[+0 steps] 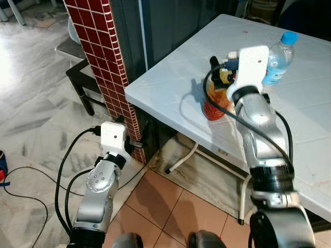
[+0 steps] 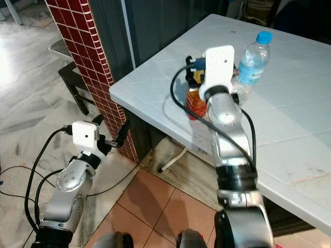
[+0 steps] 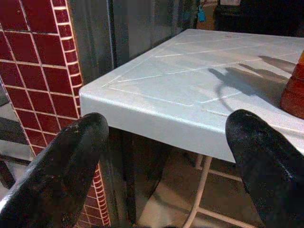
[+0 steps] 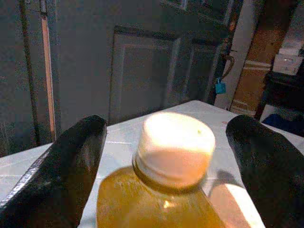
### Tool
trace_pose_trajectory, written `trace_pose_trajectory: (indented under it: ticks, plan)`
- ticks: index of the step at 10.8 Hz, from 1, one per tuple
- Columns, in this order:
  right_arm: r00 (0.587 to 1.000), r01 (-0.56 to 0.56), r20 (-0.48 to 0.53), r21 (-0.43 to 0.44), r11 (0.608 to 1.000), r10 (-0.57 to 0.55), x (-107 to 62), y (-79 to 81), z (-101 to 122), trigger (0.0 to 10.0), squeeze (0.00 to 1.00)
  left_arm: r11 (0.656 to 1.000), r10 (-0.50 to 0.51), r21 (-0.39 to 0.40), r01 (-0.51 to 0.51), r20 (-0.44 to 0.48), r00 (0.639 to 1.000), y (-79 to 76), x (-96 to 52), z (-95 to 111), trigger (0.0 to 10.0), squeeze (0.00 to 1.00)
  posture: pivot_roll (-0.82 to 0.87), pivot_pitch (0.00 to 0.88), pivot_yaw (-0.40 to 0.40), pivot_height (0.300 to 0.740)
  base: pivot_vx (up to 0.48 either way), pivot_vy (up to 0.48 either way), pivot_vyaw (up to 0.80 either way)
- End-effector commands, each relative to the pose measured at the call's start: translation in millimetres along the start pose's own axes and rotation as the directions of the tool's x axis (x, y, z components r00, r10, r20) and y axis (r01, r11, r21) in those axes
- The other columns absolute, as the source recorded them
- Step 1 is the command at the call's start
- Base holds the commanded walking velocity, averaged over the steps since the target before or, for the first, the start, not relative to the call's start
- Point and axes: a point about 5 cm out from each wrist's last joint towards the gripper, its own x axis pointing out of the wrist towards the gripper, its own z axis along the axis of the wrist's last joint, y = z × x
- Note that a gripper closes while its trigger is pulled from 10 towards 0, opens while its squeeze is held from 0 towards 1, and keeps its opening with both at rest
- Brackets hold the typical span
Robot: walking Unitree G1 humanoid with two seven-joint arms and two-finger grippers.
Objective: Restocking fridge
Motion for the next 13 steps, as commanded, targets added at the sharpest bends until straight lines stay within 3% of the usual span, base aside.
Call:
trace_pose_trajectory:
  ticks: [1,2,13]
  plan:
    - [1.000,-0.016,0.002,0.009,1.000,0.016,3.2,2.3,2.7,1.1,0.00,1.000,-0.006,0.012,0.007,-0.011,1.000,1.1,-0.2,-1.6,10.0,0.00,-0.06,0.042,0.050,0.740,0.000,0.000,0.00]
    - [1.000,-0.024,0.000,0.006,1.000,0.024,6.2,3.1,3.4,0.0,0.00,1.000,-0.006,0.011,0.006,-0.012,1.000,1.2,-0.2,-1.8,10.0,0.00,-0.06,0.042,0.050,0.740,0.000,0.000,0.00]
    - [0.999,-0.049,0.017,-0.003,0.999,0.049,5.7,4.7,2.4,0.0,0.00,1.000,0.012,0.019,-0.011,-0.024,1.000,1.1,-0.1,-4.3,10.0,0.00,-0.06,0.036,0.047,0.740,0.000,0.000,0.00]
